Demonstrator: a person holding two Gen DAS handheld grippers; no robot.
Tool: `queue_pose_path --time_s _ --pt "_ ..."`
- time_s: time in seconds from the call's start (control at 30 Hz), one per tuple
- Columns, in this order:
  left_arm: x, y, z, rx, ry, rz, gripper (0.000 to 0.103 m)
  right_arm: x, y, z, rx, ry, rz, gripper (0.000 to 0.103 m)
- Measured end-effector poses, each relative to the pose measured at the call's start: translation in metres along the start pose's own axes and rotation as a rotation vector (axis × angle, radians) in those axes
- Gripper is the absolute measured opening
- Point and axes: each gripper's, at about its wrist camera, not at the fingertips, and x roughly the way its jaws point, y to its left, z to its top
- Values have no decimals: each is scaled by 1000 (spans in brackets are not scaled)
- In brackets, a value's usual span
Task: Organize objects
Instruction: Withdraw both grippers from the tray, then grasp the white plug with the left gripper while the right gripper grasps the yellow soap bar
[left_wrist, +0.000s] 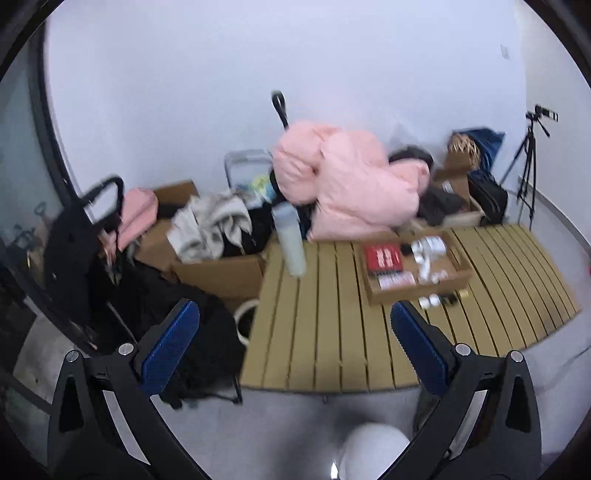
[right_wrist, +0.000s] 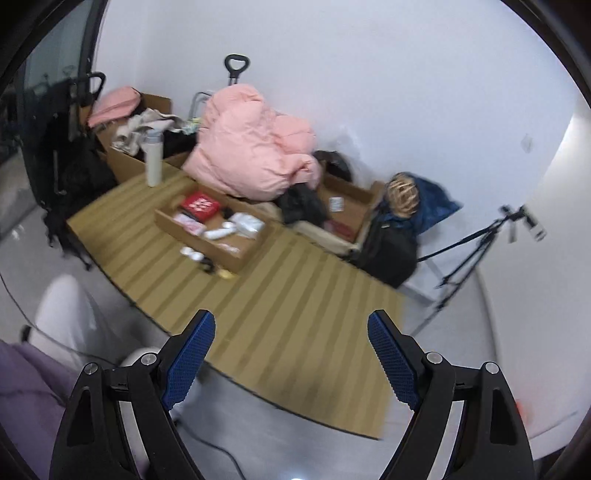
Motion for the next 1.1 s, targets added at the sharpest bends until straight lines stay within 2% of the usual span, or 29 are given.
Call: queue_pose_path --time_s 0.03,0.1,0.2,0.23,0.33,0.43,0.57,0.63,0.7,0.77,0.83,0.87,0.9,1.0,1.03,1.1 --pt "3 -1 2 1 -13 -2 103 -8 -13 2 17 -3 -43 88" --pt "18 -7 0 -9 -8 -19 103 -9 -25 3 43 -3 -68 88" --pt "69 -38 -16 -10 62 -70 103 20 -27 2 55 -1 -9 88" --pt "85 -51 -23 -6 75 -95 103 44 -22 0 60 13 42 88" --pt "144 -99 -53 16 111 -180 103 108 -2 -8 83 63 101 88" --pt "202 -155 -84 32 111 -218 103 194 37 -24 130 110 195 88" --pt "262 -216 -107 64 132 -300 101 285 87 -40 171 149 261 86" --pt "294 -239 -111 77 186 -323 93 324 109 -42 199 145 290 84" --pt "321 -254 -114 80 232 -340 83 356 127 -41 221 115 312 75" --pt "348 -266 -119 75 254 -374 83 382 136 -40 263 101 318 65" --pt "376 -275 -125 89 295 -369 83 408 140 -39 340 102 351 62" --pt "384 -278 -127 89 311 -374 79 417 141 -40 361 103 358 60" --pt "391 -281 -129 87 321 -383 75 425 142 -40 376 101 357 59" --pt "410 -289 -133 109 337 -371 72 448 148 -37 398 100 332 57" --pt "411 -291 -134 114 304 -354 71 456 150 -35 394 113 292 57" --pt "414 -292 -134 101 299 -370 71 468 153 -33 396 145 222 56"
